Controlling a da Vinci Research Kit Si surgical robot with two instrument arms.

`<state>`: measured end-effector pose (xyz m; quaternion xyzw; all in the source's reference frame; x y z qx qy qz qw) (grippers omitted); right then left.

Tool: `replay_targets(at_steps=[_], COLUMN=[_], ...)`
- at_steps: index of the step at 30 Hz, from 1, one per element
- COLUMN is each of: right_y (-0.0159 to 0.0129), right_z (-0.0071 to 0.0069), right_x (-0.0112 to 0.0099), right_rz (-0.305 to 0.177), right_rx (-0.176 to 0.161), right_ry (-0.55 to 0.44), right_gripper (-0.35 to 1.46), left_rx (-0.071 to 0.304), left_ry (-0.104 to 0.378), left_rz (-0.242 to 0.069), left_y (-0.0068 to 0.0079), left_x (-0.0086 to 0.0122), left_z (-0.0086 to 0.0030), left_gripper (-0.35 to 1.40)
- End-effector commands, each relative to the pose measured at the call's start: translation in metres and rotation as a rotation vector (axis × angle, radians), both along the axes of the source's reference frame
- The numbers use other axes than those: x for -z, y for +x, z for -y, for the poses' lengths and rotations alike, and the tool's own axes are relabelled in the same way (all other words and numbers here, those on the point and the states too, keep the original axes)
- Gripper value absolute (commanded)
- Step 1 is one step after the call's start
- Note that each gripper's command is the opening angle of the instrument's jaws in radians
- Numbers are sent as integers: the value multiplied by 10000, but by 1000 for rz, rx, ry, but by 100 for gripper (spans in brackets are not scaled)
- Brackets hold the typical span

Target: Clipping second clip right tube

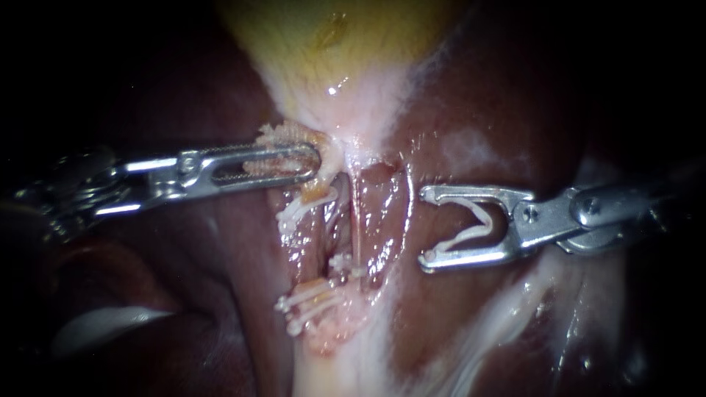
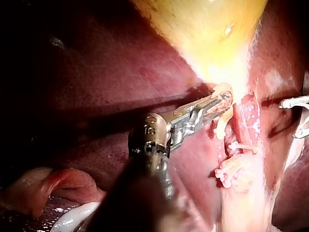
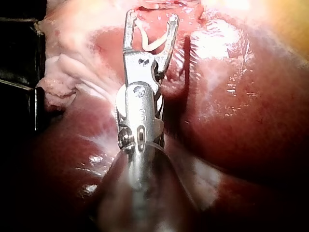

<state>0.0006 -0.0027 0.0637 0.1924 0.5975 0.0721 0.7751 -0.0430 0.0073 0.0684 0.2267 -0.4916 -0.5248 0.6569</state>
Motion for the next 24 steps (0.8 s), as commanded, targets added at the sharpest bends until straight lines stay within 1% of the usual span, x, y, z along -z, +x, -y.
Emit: replay_targets(at_steps=[1,5,6,8,10,12,13,17,20,24], right_y=[0,0,0,0,1,1,1,1,1,4], right_z=[0,0,0,0,0,0,0,0,0,0], right_x=[0,0,0,0,0,0,0,0,0,0], right_rz=[0,0,0,0,0,0,0,-2,-1,-4], right_rx=[-1,-1,-1,-1,-1,-1,-1,1,1,3], right_ry=[0,0,0,0,0,0,0,1,1,-4], right_gripper=[49,49,49,49,49,49,49,49,49,49], left_rx=[0,-3,-7,-1,4,20,20,43,53,53], left_ry=[0,4,7,10,15,21,16,4,4,-1], left_rz=[0,3,6,1,-7,-4,-4,1,3,0], left_y=[1,7,11,18,28,39,42,63,70,69], left_x=[0,8,12,21,32,43,46,64,70,71], left_z=[0,-2,-4,-6,-10,-15,-16,-26,-28,-27], left_gripper=[-11,-11,-11,-11,-11,-11,-11,-10,-10,-10])
